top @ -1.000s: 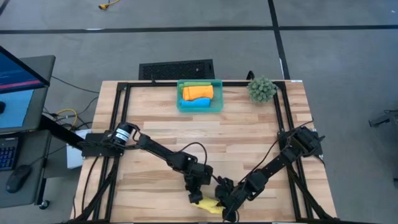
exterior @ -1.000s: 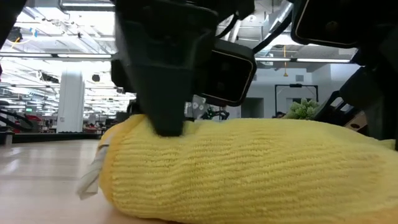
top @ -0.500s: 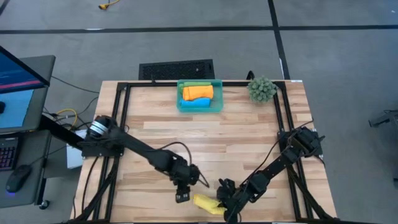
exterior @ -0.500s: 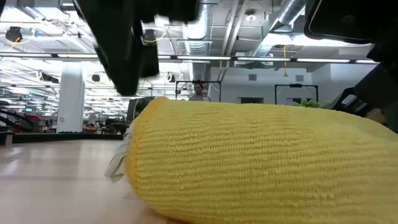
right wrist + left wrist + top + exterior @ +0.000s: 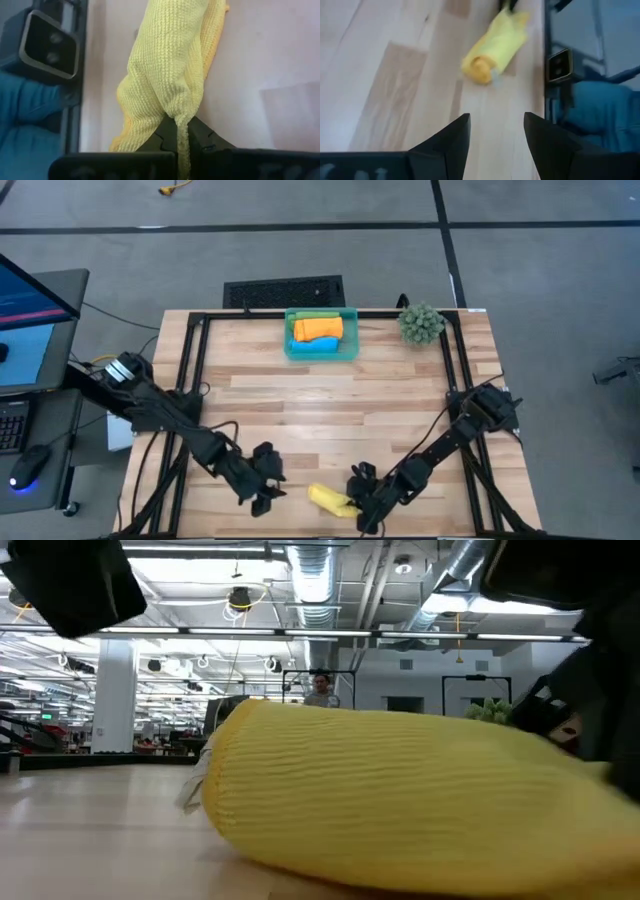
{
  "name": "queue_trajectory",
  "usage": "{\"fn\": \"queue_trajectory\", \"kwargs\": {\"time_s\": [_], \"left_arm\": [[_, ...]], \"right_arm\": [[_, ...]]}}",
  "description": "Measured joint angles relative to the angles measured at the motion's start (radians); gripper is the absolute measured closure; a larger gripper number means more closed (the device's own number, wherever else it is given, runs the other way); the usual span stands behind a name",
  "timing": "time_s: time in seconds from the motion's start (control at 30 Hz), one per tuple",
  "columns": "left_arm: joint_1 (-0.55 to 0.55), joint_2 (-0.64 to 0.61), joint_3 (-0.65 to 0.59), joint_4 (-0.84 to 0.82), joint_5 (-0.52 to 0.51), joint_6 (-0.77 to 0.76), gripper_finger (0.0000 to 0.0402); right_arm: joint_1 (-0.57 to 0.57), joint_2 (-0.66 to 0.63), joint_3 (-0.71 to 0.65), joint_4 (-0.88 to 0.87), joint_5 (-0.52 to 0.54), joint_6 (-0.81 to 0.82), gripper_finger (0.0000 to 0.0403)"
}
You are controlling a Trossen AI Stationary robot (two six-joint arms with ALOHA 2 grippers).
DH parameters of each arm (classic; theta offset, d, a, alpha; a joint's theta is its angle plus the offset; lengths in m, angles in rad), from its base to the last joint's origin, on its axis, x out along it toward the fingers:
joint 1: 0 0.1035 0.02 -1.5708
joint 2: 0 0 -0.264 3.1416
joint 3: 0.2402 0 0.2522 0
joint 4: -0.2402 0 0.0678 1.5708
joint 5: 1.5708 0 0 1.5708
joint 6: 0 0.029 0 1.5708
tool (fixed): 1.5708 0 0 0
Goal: Roll microfiber towels into tight, uniform cylinder then place into a basket
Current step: Put the rolled yellow towel into the green bin
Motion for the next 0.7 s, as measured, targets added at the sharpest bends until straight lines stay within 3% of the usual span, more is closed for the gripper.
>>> {"fn": "queue_trajectory", "kwargs": {"time_s": [0.17, 0.33, 0.7], "left_arm": [[0.014, -0.018, -0.148, 0.347, -0.011, 0.126, 0.0224], [0.046, 0.046, -0.238, 0.586, -0.005, 0.109, 0.0224], [0.092, 0.121, -0.229, 0.632, -0.001, 0.09, 0.0224]], "right_arm": [[-0.03, 0.002, 0.021, -0.007, 0.022, -0.026, 0.0381], [-0.05, 0.003, 0.025, -0.011, 0.021, -0.027, 0.0381], [-0.05, 0.003, 0.026, -0.012, 0.018, -0.028, 0.0381]]}}
